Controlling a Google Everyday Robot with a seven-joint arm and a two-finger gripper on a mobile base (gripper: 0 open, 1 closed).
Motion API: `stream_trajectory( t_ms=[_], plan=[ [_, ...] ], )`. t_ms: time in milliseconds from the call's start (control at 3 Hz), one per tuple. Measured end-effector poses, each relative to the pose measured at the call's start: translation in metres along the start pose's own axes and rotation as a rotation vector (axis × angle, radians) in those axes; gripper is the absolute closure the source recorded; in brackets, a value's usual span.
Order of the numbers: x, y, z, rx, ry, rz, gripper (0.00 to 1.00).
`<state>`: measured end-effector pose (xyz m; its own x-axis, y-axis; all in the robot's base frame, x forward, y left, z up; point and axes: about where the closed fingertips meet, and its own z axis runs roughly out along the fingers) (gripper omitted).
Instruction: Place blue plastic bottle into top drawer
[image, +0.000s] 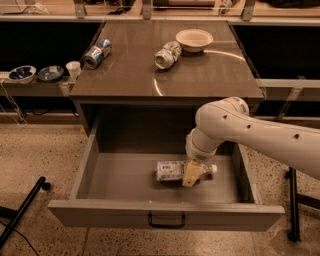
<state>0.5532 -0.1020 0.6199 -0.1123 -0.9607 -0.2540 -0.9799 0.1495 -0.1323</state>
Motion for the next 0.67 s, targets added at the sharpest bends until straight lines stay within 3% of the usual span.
stream_trajectory(
  t_ms=[333,667],
  plan=[
    [0.005,0.003,-0.013,-0.011,0.013,0.011,0.00],
    [0.009,0.014,-0.056,0.011,-0.024,0.014,0.00]
  ],
)
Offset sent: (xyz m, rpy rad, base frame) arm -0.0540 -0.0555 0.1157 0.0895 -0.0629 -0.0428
